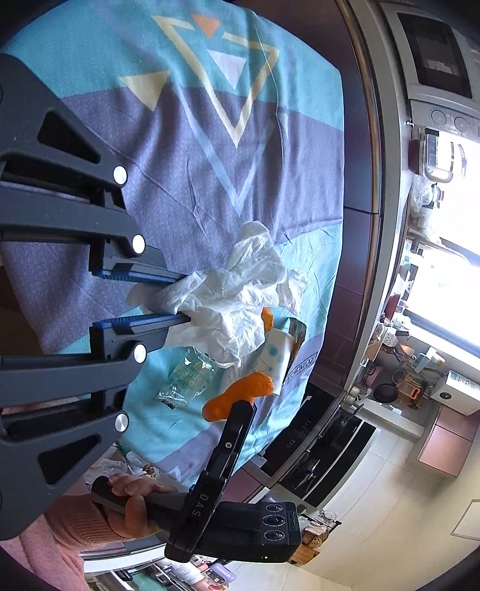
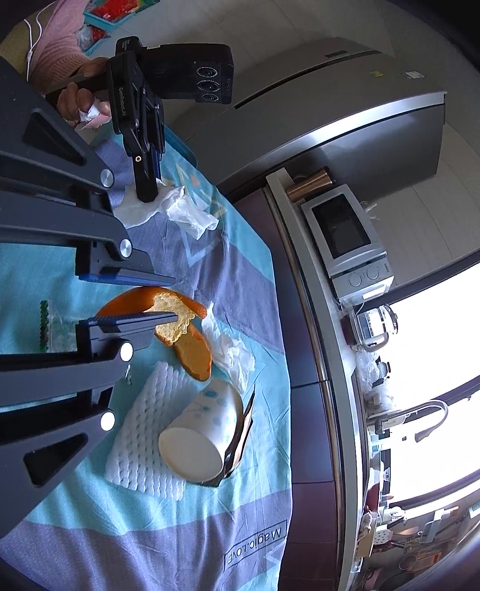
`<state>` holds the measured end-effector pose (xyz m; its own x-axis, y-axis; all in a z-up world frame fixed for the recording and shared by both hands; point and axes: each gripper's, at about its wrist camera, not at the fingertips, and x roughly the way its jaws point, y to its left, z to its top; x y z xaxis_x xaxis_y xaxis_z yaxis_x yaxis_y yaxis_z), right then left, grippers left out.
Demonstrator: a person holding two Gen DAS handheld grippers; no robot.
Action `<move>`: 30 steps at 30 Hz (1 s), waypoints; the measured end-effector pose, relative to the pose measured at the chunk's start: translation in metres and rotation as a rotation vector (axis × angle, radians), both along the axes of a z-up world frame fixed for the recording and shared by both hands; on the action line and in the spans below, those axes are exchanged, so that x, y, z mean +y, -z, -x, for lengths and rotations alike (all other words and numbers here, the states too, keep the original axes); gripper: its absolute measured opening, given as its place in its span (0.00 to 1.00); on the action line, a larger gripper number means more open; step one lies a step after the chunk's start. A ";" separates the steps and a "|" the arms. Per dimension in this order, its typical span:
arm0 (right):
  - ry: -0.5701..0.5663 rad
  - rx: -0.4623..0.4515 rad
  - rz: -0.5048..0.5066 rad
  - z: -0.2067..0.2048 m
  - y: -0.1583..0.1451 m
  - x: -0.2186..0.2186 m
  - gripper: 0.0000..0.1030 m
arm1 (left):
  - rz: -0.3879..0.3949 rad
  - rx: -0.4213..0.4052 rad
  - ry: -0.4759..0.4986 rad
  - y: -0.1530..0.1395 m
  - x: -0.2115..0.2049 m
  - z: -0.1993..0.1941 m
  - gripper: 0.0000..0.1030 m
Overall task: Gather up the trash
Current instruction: 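Lift the tissue and orange peel and carry them toward the teal bin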
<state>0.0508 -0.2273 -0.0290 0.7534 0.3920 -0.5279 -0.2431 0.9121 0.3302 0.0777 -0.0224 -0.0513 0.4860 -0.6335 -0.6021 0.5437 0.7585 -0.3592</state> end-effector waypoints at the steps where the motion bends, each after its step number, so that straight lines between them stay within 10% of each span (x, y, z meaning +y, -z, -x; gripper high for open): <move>1: -0.016 -0.001 -0.007 -0.002 0.000 0.005 0.12 | 0.000 -0.003 -0.009 -0.001 0.005 0.001 0.15; 30: -0.484 0.020 -0.072 -0.069 -0.016 0.197 0.12 | -0.051 -0.096 -0.430 -0.026 0.196 0.044 0.15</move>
<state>0.1193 -0.0299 -0.0127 0.4662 0.7305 -0.4990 -0.6264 0.6709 0.3968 0.0335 0.1731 -0.0254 0.7540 -0.3325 -0.5665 0.2041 0.9383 -0.2791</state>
